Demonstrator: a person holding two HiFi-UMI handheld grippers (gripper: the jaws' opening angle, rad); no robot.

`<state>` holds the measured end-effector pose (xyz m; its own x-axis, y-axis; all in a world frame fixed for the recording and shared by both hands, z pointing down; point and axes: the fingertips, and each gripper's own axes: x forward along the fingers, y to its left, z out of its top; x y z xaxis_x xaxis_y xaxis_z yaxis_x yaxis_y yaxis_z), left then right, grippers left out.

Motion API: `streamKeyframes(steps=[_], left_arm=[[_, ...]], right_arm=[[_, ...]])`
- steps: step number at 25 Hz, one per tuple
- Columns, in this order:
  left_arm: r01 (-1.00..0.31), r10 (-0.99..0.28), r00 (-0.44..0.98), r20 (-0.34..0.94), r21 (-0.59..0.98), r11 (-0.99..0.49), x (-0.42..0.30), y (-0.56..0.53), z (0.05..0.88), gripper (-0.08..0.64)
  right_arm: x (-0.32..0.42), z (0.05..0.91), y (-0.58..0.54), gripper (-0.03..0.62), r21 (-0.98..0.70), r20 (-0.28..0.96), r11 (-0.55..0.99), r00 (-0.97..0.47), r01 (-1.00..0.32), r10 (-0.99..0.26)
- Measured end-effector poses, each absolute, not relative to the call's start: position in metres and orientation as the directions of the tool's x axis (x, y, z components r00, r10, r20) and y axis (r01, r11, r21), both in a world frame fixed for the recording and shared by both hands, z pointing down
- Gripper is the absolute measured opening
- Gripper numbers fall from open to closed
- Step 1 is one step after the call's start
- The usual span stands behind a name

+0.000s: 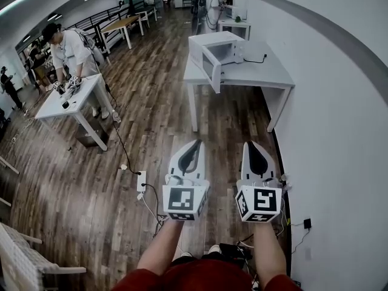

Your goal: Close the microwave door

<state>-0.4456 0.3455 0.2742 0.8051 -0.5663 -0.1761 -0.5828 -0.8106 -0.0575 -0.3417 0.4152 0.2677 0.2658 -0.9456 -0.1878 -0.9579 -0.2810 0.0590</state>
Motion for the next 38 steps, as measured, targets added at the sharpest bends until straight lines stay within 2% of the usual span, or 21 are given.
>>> streamKeyframes(steps=[14,38], left_arm=[[-0.591,-0.578,0.803,-0.144,-0.069,-0.804,-0.379,0.315,0.293,0.028],[-0.541,-0.530,0.835,-0.148,-0.044,-0.840,-0.312,0.074,0.298,0.028]], right_arm=[[-0.277,0.288,0.383,0.026,0.039,-0.171,-0.266,0.256,-0.963,-0.951],[-0.211,0.290,0.148,0.028,0.057,-0.154,-0.347,0.335,-0.936,-0.930]])
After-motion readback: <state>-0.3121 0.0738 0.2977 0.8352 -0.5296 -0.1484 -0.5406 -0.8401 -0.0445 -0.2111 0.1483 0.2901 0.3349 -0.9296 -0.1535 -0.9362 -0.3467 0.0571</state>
